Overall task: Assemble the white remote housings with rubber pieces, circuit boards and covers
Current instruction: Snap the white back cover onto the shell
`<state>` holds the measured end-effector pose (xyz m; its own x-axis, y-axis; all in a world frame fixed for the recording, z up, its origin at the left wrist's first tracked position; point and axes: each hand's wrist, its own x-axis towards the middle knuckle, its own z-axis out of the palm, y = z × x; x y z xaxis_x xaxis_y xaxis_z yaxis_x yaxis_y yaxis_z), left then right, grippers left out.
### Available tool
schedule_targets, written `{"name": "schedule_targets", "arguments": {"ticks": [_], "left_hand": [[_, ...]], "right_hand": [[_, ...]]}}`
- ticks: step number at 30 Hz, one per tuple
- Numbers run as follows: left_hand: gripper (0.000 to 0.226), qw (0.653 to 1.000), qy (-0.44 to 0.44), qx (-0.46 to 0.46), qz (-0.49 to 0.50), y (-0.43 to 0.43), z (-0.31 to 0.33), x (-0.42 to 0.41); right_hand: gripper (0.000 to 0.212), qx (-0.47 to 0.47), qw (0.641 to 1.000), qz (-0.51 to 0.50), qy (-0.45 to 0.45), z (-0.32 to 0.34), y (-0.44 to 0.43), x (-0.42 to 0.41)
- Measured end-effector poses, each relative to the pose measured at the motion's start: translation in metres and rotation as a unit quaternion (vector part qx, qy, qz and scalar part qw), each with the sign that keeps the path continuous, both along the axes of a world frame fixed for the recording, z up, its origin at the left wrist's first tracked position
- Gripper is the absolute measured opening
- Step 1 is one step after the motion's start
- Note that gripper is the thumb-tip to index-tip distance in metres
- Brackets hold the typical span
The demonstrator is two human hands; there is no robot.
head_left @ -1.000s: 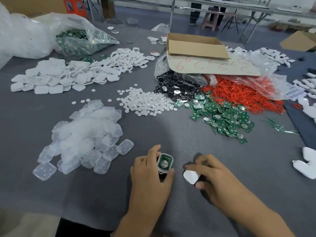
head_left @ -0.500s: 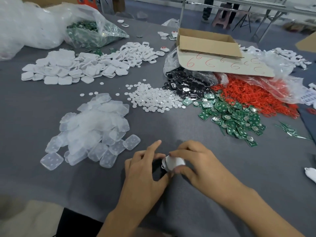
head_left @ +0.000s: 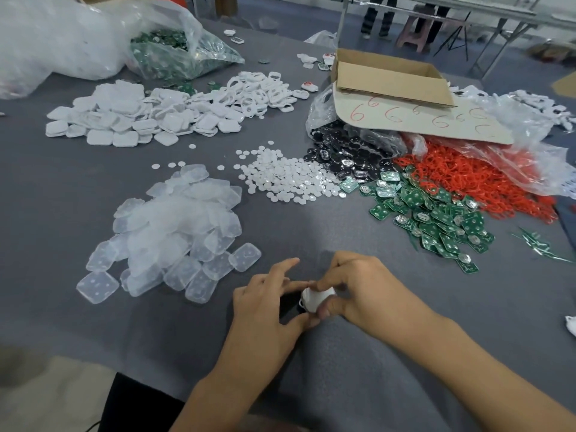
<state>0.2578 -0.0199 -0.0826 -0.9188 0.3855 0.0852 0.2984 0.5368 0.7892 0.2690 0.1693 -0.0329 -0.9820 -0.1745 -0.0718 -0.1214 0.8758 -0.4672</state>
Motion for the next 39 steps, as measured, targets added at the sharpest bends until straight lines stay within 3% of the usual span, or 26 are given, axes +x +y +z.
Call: {"name": "schedule_targets", "arguments": {"ticks": [7, 10, 15, 18, 20, 26, 28, 34, 39], "left_hand": [[0.047, 0.999, -0.04, 0.006, 0.011, 0.001, 0.007, -0.003], [0.04, 0.999, -0.047, -0.014, 0.008, 0.008, 0.011, -0.007], [0.037, 0.994, -0.104, -0.008, -0.017, 0.016, 0.021, -0.019], [0.035, 0.993, -0.112, -0.019, -0.032, 0.012, 0.025, -0.019], [0.031, 0.993, -0.111, -0.014, -0.04, 0.008, 0.026, -0.014], [0.007, 0.993, -0.082, 0.082, -0.017, 0.009, 0.026, 0.002], [0.005, 0.995, -0.054, 0.089, -0.003, 0.011, 0.023, 0.007], [0.02, 0.996, 0.003, 0.083, 0.044, 0.02, 0.01, 0.01], [0.014, 0.991, -0.001, 0.126, 0.039, 0.025, 0.009, 0.015]], "right_hand": [[0.028, 0.019, 0.998, -0.008, -0.063, 0.003, 0.002, -0.021], [0.04, 0.019, 0.993, -0.012, -0.113, 0.004, 0.003, -0.028], [0.031, 0.005, 0.98, -0.019, -0.199, 0.005, -0.001, -0.041], [0.037, 0.001, 0.99, -0.028, -0.136, 0.003, 0.0, -0.031], [0.041, -0.076, 0.992, -0.064, -0.082, -0.003, -0.002, -0.01], [0.032, -0.253, 0.947, -0.19, 0.062, -0.019, -0.014, 0.041], [0.03, -0.252, 0.94, -0.212, 0.089, -0.02, -0.017, 0.047], [0.026, -0.277, 0.915, -0.289, 0.057, -0.024, -0.025, 0.035], [0.021, -0.337, 0.876, -0.333, 0.095, -0.031, -0.023, 0.053]]}}
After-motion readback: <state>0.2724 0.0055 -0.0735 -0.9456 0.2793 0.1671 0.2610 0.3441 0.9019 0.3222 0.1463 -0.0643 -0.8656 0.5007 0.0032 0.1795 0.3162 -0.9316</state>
